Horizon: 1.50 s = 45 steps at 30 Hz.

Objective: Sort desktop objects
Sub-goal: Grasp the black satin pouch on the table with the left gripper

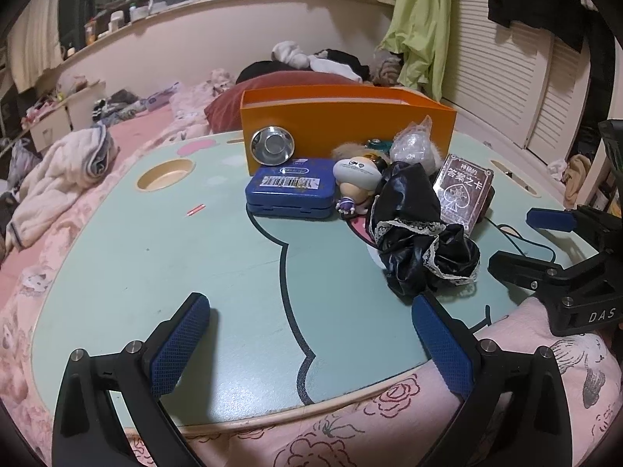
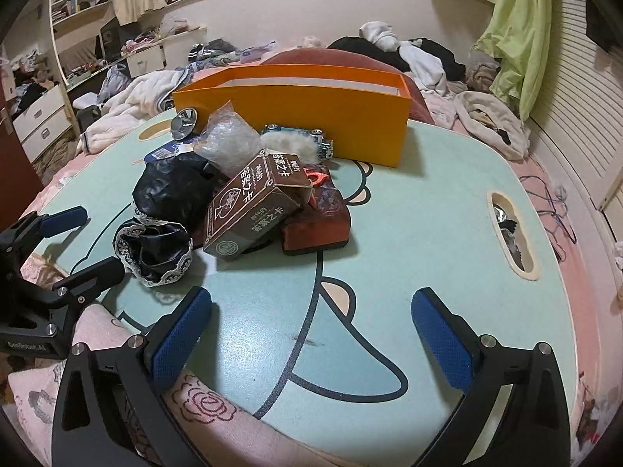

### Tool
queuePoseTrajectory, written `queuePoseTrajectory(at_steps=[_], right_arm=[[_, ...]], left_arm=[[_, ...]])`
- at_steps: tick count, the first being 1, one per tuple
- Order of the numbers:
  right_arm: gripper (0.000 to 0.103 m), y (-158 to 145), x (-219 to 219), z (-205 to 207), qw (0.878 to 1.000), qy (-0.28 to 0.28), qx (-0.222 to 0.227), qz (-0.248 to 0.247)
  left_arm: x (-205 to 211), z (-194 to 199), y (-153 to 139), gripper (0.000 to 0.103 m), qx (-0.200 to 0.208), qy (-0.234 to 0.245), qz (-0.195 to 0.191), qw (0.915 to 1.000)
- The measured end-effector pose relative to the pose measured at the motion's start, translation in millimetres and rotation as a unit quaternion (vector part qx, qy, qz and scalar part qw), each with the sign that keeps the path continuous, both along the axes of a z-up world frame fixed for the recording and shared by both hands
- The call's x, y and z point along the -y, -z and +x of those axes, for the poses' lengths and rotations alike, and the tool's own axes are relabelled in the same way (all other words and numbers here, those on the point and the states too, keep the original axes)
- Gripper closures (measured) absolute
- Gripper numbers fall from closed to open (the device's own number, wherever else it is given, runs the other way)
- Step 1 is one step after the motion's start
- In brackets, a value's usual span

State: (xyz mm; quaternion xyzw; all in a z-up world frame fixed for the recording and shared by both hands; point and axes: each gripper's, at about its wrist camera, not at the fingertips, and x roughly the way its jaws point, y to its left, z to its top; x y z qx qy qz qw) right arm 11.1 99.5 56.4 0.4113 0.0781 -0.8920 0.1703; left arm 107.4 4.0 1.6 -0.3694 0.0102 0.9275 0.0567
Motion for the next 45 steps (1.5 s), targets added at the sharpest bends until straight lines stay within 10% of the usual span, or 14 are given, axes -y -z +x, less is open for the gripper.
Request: queuePoseTrajectory(at_steps=[13, 19, 22, 27, 30, 32, 33, 45], right_arm=[[0.001, 2, -6, -3, 1.0, 0.001, 0.001, -0.008], [0.001, 3, -7, -3, 1.0, 0.001, 0.001, -0.009], [0.001, 3, -7, -3, 1.0, 0.002, 0.0, -0.009], [0.001, 2, -8, -4, 1.0, 0.003, -0.001, -0.011], [0.001, 2, -9, -4, 1.0, 0.004, 0.0, -0.011], [0.001, 2, -9, -4, 1.0, 0.004, 0.0, -0.011], [0.001, 2, -8, -4, 1.0, 0.004, 0.0, -0.011], [0.001, 2, -10, -5, 1.0, 0.005, 0.0, -0.01]], left_arm=[[-4, 17, -26, 0.019, -0.044, 0.045, 0.046, 0.997], [-29, -29, -36, 0.028, 0.026, 0.077, 0.099, 0.9918], [-41, -50, -19, 0.064, 0.072, 0.069, 0.088, 0.9911], [-34, -19, -19, 0.067, 0.037, 0.057, 0.083, 0.9943], [-32, 7, -20, 0.059, 0.009, 0.053, 0.032, 0.9981], [-30, 11, -11, 0.005, 0.007, 0.041, 0.008, 0.9991], [-27, 5, -4, 0.0, 0.024, 0.025, 0.003, 0.9994], [-23, 8, -16, 0.0, -0.01, 0.031, 0.028, 0.9991]])
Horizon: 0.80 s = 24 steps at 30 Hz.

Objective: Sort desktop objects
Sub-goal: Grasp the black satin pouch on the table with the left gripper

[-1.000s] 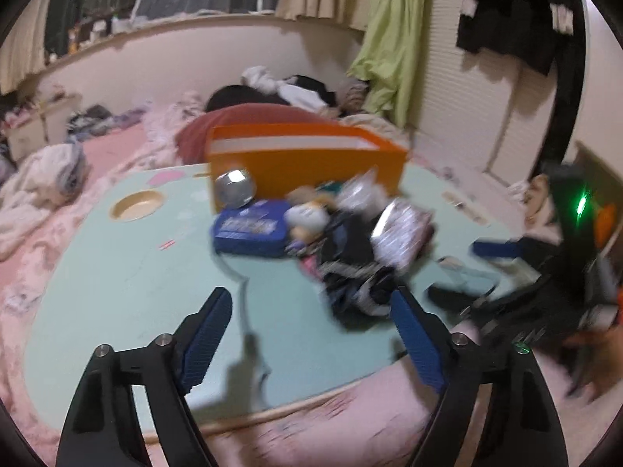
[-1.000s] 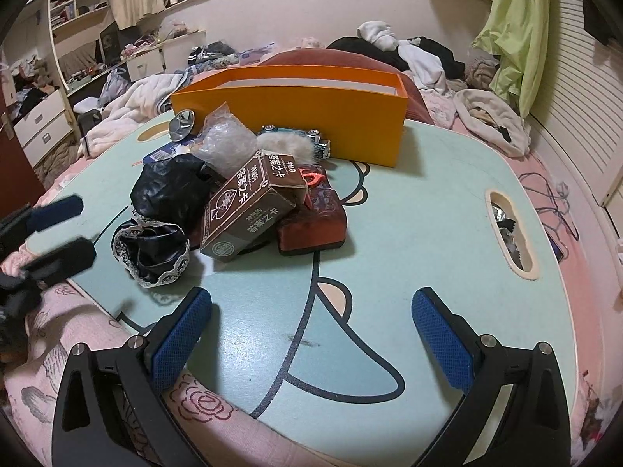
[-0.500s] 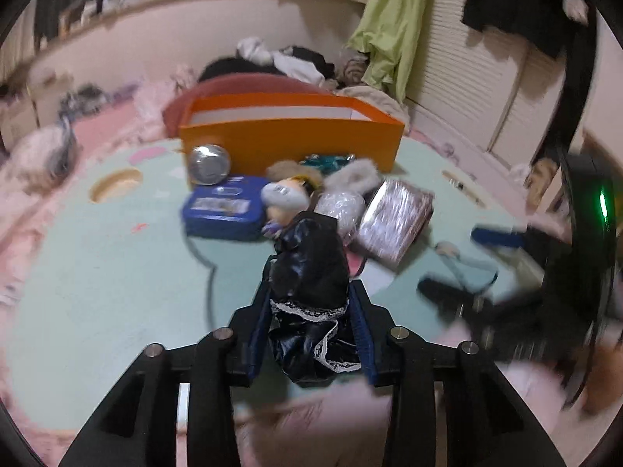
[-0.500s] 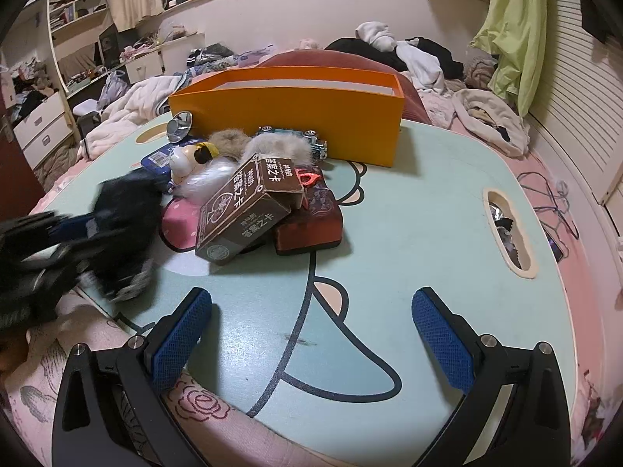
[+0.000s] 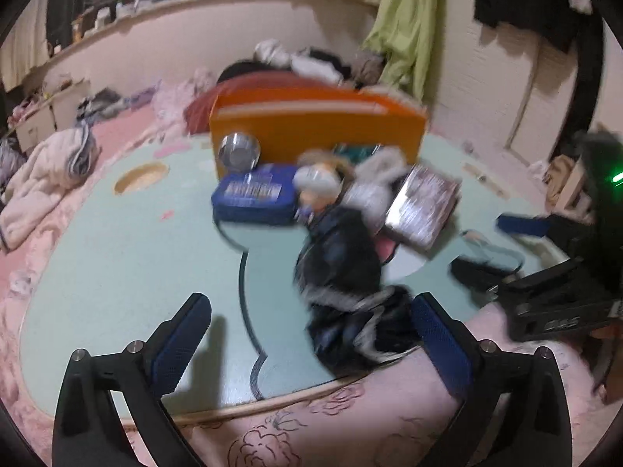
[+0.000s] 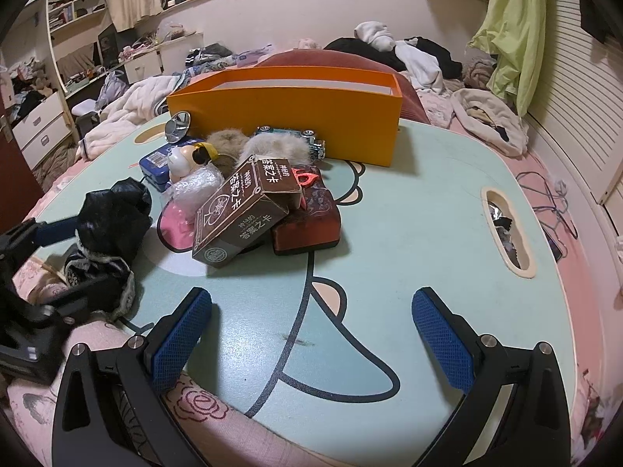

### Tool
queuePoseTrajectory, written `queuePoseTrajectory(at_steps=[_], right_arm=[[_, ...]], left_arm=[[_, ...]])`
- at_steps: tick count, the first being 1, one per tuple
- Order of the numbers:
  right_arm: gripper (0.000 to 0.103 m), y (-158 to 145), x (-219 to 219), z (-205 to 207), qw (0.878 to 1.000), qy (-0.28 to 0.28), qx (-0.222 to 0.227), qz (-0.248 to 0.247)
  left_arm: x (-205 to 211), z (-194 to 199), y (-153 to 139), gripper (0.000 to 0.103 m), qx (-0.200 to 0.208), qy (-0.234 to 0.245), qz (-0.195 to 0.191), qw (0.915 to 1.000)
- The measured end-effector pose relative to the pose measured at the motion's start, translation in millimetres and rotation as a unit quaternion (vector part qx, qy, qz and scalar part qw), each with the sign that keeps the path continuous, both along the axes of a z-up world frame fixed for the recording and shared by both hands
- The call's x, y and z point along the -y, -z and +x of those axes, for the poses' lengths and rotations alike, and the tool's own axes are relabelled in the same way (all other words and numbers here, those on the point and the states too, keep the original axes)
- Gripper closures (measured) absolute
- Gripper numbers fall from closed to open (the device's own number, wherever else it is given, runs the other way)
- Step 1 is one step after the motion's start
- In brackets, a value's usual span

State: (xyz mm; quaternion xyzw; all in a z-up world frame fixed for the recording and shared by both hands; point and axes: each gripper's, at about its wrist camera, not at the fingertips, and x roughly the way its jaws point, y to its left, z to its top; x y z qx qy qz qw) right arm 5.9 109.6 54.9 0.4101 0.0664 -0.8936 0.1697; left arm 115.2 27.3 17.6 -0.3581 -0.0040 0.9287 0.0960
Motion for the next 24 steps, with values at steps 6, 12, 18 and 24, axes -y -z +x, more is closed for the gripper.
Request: queuePoseTrajectory(at_steps=[6, 12, 18, 24], right_arm=[[0.001, 0, -1, 0, 1.0, 0.0, 0.0, 0.0], [0.001, -2, 0, 3, 1.0, 0.001, -0.001, 0.0], [0.007, -13, -19, 11, 0.997, -0.001, -0.034, -0.066], [0.007, -27, 3, 14, 0.997, -0.023, -0.075, -0.022]], left_arm=[[-6, -22, -1, 0.029, 0.025, 0.006, 0.008, 0.9996], [-16, -20, 9, 0.052, 0.02, 0.008, -0.022, 0.9995], [-19, -19, 11, 0.052, 0.018, 0.005, -0.032, 0.9993], [-18, -17, 8, 0.052, 0.017, 0.005, -0.031, 0.9994]])
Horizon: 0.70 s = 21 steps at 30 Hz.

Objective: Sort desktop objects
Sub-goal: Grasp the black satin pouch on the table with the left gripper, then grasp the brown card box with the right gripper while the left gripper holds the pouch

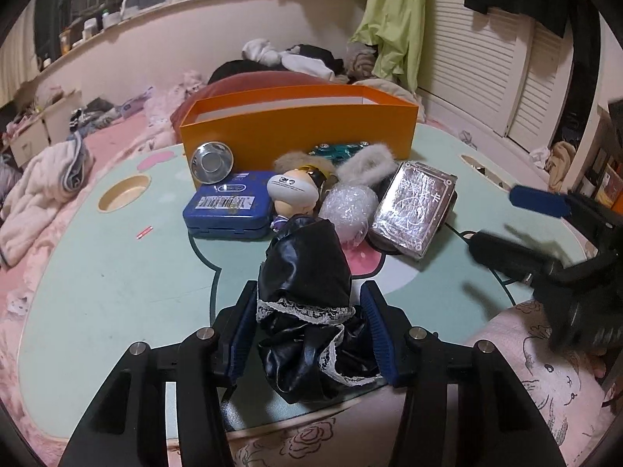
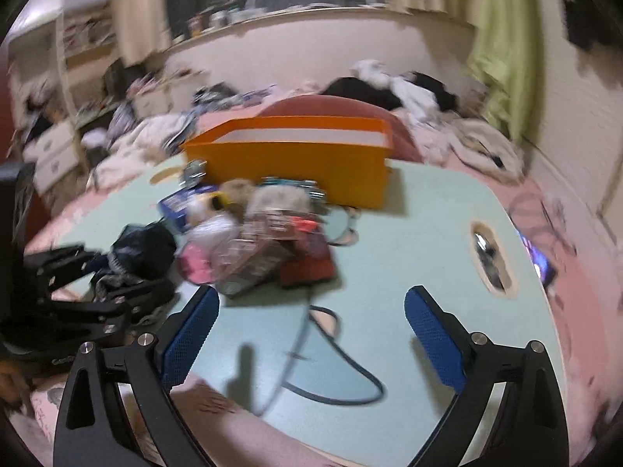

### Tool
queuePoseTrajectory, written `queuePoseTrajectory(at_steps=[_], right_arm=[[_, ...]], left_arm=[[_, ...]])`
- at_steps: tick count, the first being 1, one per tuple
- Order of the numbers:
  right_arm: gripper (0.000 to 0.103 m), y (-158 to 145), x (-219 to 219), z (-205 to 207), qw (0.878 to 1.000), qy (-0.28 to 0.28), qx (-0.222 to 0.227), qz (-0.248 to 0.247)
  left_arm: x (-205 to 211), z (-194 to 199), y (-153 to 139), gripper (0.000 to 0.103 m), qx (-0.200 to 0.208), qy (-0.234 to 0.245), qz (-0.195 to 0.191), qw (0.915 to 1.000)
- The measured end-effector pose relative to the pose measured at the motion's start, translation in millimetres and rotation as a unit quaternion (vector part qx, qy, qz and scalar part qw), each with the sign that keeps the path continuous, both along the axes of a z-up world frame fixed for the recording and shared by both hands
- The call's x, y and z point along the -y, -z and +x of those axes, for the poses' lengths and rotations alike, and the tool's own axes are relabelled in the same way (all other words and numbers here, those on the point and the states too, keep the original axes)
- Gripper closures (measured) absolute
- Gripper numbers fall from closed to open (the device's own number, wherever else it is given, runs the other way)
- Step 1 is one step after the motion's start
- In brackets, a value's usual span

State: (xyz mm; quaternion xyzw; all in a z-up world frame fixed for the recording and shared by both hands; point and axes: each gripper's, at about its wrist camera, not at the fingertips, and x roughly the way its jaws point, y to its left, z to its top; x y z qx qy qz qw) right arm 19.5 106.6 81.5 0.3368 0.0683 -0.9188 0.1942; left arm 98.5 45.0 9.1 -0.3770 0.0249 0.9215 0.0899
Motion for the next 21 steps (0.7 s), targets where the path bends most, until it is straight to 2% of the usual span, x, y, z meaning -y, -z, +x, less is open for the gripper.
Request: queuePoseTrajectory(at_steps=[5, 9, 11, 12, 14, 17, 18, 21], right_arm=[[0.007, -7, 42, -10, 0.994, -0.038, -0.032, 0.095], [0.009, 0, 47, -24, 0.991, -0.038, -0.034, 0.125], [0.026, 8, 51, -25, 0.99, -0.053, -0.016, 0.127], [0.04, 12, 53, -22, 0.989, -0.055, -0.014, 0.135], [0.055, 15, 61, -16, 0.984, -0.057, -0.034, 0.164], [0.07, 13, 61, -7, 0.984, -0.073, -0.051, 0.155], [0.083, 13, 59, -5, 0.985, -0.077, -0.051, 0.149], [0.083, 13, 51, -3, 0.988, -0.074, -0.051, 0.124]], left_arm=[[8, 0, 0, 0.056, -0.001, -0.017, 0.009, 0.9998], [7, 1, 0, 0.056, -0.003, -0.018, 0.012, 0.9998], [7, 2, 0, 0.057, -0.004, -0.018, 0.01, 0.9998], [7, 2, 0, 0.057, -0.004, -0.019, 0.011, 0.9998], [7, 2, -1, 0.057, -0.004, -0.019, 0.014, 0.9997], [9, 3, -1, 0.058, -0.006, -0.02, 0.021, 0.9996], [10, 4, -1, 0.058, -0.006, -0.02, 0.026, 0.9994], [15, 4, -2, 0.059, -0.005, -0.02, 0.042, 0.9989]])
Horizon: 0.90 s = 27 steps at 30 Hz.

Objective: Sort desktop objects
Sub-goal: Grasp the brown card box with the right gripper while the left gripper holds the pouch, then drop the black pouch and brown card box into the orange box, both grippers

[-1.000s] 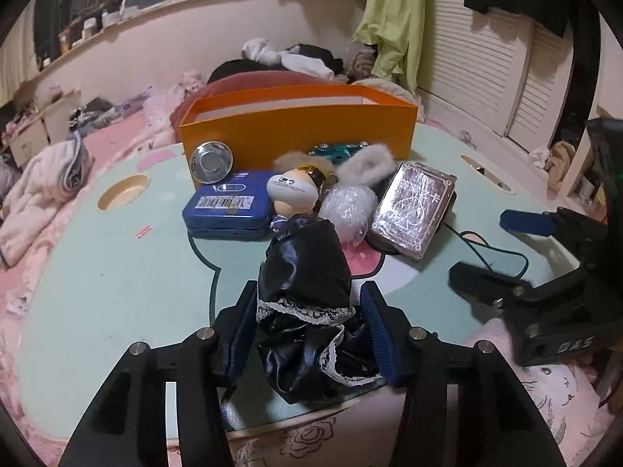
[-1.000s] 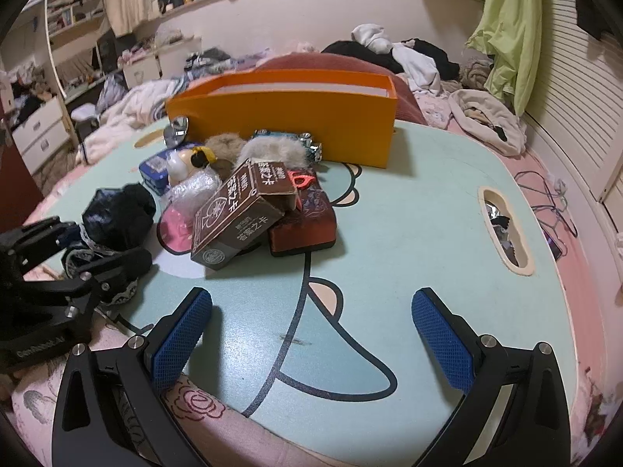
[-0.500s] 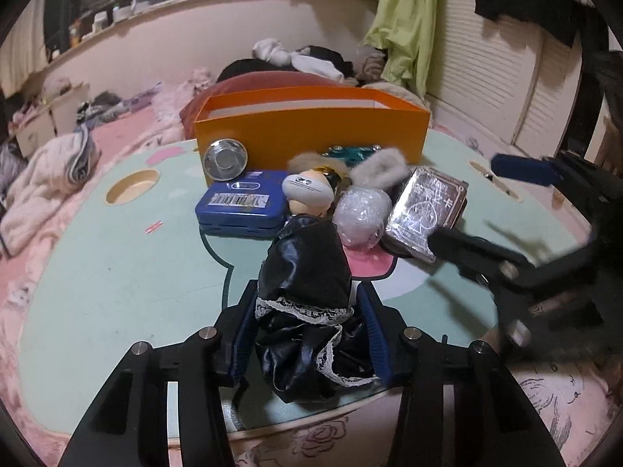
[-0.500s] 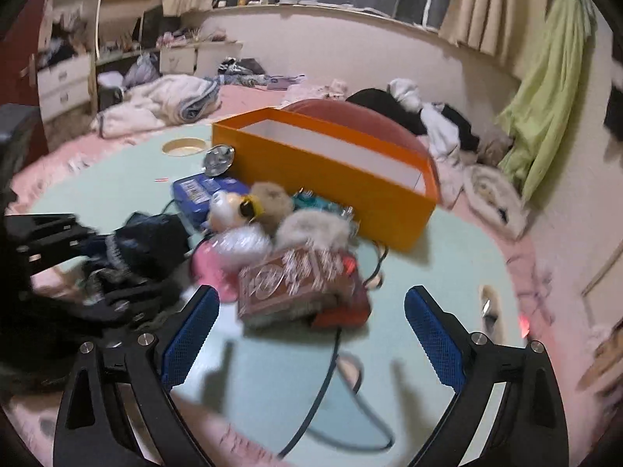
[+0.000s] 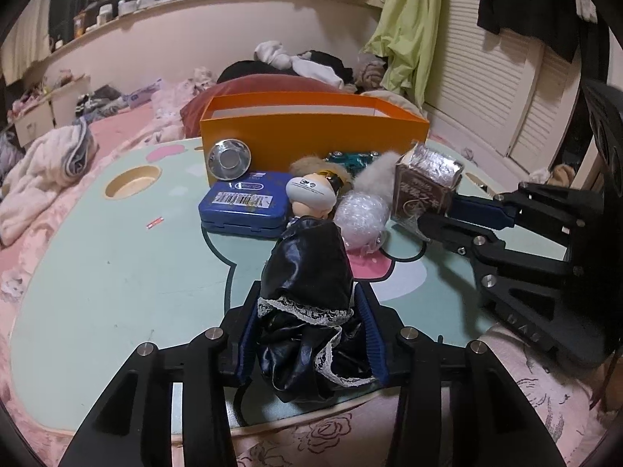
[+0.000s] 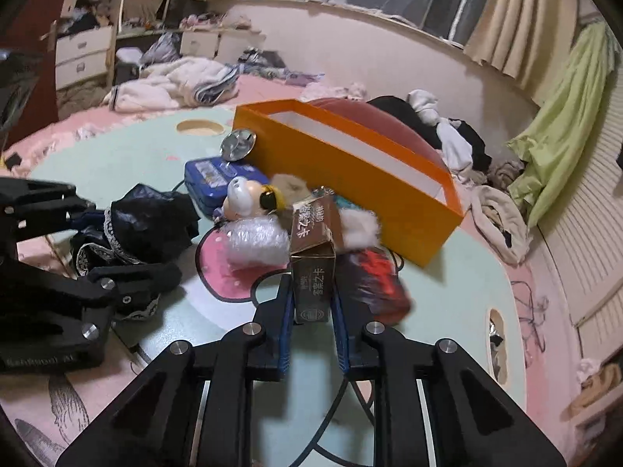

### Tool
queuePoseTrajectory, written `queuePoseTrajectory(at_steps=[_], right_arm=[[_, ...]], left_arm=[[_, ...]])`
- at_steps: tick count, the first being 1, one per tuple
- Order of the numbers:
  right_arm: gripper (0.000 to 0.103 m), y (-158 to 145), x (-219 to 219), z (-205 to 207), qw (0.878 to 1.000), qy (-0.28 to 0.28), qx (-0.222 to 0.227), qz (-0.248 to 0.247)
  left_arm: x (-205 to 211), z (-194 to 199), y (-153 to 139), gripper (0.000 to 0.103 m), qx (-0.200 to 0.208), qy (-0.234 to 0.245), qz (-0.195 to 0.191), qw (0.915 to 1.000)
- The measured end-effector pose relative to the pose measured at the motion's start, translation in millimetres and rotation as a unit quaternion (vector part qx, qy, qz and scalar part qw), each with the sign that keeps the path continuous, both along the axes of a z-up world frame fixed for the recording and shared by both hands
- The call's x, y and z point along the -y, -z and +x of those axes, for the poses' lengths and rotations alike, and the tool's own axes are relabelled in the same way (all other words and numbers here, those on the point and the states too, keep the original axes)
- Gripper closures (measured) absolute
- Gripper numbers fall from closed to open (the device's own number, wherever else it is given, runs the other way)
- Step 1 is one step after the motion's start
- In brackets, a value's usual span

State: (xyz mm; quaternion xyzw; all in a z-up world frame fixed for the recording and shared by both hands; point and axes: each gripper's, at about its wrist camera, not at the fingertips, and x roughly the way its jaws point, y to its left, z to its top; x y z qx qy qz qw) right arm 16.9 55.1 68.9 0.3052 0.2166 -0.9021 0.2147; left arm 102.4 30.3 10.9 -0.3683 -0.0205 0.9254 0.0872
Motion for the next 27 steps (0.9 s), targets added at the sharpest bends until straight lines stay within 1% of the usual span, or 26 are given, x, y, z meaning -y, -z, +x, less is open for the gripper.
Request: queuePoseTrajectory(at_steps=[2, 4, 5, 7, 9, 11, 13, 14, 15, 17, 18, 20, 22, 24, 25, 26, 27], right_arm=[[0.083, -4, -10, 0, 0.999, -0.003, 0.007, -0.031], [0.083, -10, -22, 0, 0.997, -0.009, 0.015, -0.074], [0.083, -14, -31, 0, 0.994, -0.016, 0.021, -0.104], [0.083, -22, -45, -1, 0.986, -0.023, 0.039, -0.16], [0.083, -27, -53, -3, 0.978, -0.029, 0.053, -0.199], [0.083, -32, -57, -6, 0.971, -0.034, 0.065, -0.226], [0.083, -37, -57, -8, 0.966, -0.034, 0.076, -0.246], [0.083, -42, -56, -14, 0.96, -0.035, 0.087, -0.264], [0.083, -47, -55, -21, 0.956, -0.034, 0.093, -0.276], [0.083, -59, -51, -39, 0.951, -0.022, 0.1, -0.292], [0.083, -64, -50, -47, 0.95, -0.016, 0.1, -0.295], [0.083, -74, -45, -70, 0.948, 0.001, 0.099, -0.304], [0.083, -80, -40, -93, 0.949, 0.016, 0.102, -0.298], [0.083, -82, -34, -114, 0.953, 0.032, 0.099, -0.286], [0.083, -82, -33, -121, 0.953, 0.038, 0.101, -0.283], [0.081, -79, -32, -132, 0.952, 0.05, 0.109, -0.28], [0.074, -74, -32, -141, 0.95, 0.059, 0.12, -0.281]], left_arm=[[2, 1, -1, 0.06, -0.001, 0.0, 0.005, 1.0], [4, 2, -2, 0.061, -0.006, 0.003, 0.012, 0.9999], [5, 4, -4, 0.061, -0.01, 0.006, 0.016, 0.9998], [7, 7, -9, 0.062, -0.018, 0.012, 0.025, 0.9995], [9, 8, -13, 0.063, -0.02, 0.015, 0.038, 0.999], [14, 6, -19, 0.064, -0.016, 0.015, 0.056, 0.9982], [21, 2, -33, 0.065, -0.023, 0.017, 0.077, 0.9966], [24, -2, -44, 0.065, -0.031, 0.017, 0.085, 0.9957], [27, -11, -59, 0.065, -0.043, 0.019, 0.092, 0.9946], [28, -27, -80, 0.065, -0.055, 0.025, 0.097, 0.9934], [27, -45, -95, 0.065, -0.059, 0.031, 0.1, 0.9927], [25, -71, -112, 0.065, -0.067, 0.036, 0.103, 0.9918], [18, -105, -127, 0.065, -0.076, 0.044, 0.096, 0.9915], [12, -129, -131, 0.064, -0.082, 0.041, 0.082, 0.9924], [9, -143, -128, 0.056, -0.079, 0.036, 0.074, 0.9934], [8, -153, -125, 0.036, -0.072, 0.032, 0.072, 0.9943], [8, -168, -115, 0.022, -0.054, 0.02, 0.068, 0.996]])
